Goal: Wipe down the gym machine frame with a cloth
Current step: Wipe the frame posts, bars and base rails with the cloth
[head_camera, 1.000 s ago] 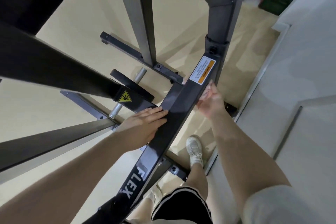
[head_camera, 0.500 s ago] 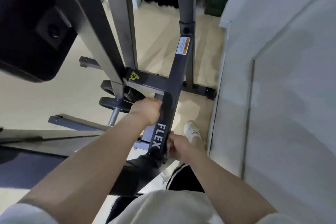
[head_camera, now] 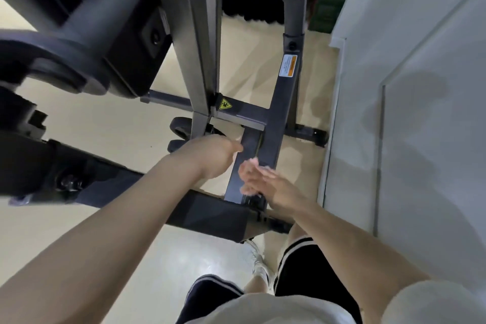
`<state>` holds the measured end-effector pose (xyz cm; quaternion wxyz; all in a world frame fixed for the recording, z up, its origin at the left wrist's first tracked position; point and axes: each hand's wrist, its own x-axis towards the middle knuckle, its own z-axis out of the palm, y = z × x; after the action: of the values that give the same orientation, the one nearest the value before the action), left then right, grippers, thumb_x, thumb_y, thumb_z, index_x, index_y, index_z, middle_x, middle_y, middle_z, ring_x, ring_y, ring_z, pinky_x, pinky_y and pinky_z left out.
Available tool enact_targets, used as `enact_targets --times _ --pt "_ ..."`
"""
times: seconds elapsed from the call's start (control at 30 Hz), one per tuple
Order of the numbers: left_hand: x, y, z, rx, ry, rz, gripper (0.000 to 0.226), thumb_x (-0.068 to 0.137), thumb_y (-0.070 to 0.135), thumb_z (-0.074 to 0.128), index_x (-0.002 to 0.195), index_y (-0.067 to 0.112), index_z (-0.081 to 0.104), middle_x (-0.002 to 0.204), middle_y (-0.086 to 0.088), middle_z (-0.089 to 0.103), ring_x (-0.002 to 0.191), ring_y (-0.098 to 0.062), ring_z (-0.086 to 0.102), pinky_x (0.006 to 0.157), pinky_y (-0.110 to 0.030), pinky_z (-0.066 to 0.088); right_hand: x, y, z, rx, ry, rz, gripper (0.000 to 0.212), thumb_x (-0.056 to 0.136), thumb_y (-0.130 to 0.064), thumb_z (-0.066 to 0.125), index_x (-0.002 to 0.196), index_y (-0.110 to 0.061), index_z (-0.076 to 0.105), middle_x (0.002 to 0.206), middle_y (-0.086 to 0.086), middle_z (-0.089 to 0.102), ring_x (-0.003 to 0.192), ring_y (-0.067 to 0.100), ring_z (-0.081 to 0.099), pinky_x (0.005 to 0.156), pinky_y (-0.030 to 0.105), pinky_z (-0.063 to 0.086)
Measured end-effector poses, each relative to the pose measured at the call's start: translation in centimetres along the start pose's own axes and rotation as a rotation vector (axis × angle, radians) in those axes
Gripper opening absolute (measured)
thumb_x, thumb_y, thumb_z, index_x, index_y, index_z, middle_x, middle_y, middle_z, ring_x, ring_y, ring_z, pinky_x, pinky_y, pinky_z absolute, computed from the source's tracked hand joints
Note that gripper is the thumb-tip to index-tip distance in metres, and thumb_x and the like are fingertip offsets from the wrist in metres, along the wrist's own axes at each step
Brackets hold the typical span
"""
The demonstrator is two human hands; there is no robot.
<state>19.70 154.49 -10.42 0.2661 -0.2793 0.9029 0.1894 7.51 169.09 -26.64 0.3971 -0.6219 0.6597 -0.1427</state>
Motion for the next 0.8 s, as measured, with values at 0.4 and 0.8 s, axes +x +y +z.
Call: enact_targets --times 0.4,0.8 --pt "-2.3 3.5 -2.6 -0.403 0.133 0.059 0.041 0.101 0.025 0.038 0.143 0.023 0.037 0.135 -0.004 0.052 0.119 -0.02 0.049 0.089 -0.022 0.037 -3.8 -4.9 -12.9 1.254 0.353 0.215 0.019 0.096 -0.015 0.047 0.099 -0.001 0.06 0.089 0.007 0.069 0.084 0.017 0.065 0.076 0.027 0.05" --pt "-4.4 6.5 -1.7 -0.719 0.5 0.245 0.022 0.086 0.017 0.064 0.105 0.015 0.052 0.09 -0.005 0.065 0.087 -0.023 0.062 0.082 -0.033 0.048 -8.3 -11.1 -12.7 1.305 0.58 0.023 0.028 0.083 -0.003 0.062 0.108 -0.017 0.06 0.1 0.003 0.065 0.085 0.015 0.064 0.072 0.028 0.056"
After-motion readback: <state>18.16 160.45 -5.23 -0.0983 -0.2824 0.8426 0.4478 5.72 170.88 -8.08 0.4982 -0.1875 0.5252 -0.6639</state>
